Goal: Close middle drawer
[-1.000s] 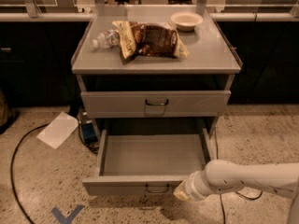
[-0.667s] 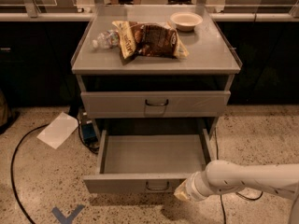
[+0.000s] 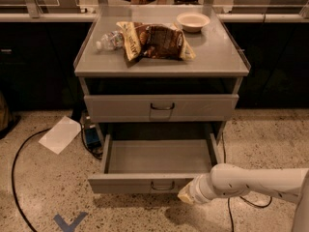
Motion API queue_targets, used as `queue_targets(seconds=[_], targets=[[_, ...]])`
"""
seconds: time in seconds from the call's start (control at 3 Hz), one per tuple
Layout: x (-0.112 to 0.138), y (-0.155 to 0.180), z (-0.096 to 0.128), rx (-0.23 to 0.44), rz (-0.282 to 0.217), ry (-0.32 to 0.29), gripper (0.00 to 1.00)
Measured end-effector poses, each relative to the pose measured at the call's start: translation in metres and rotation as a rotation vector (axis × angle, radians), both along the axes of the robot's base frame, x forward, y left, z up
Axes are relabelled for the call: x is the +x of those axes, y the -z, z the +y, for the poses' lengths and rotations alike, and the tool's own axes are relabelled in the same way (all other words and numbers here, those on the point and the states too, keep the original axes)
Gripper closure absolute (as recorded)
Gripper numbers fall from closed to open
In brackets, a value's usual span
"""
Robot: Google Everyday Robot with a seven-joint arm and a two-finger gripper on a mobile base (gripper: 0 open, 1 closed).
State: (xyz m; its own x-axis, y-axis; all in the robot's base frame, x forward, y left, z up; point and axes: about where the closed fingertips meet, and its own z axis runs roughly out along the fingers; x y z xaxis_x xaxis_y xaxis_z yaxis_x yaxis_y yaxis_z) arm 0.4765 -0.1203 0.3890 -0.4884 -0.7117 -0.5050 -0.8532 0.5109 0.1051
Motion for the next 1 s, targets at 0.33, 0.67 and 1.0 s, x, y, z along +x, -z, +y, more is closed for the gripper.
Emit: queue_targets(seconds=[0.33, 0.67, 1.0], targets=[[0.032, -0.008, -0.003, 0.003, -0.049, 0.028, 1.0], [0.032, -0.008, -0.003, 0.003, -0.049, 0.028, 1.0], [0.049, -0.011, 0.002, 0.007, -0.081, 0.032, 1.0]])
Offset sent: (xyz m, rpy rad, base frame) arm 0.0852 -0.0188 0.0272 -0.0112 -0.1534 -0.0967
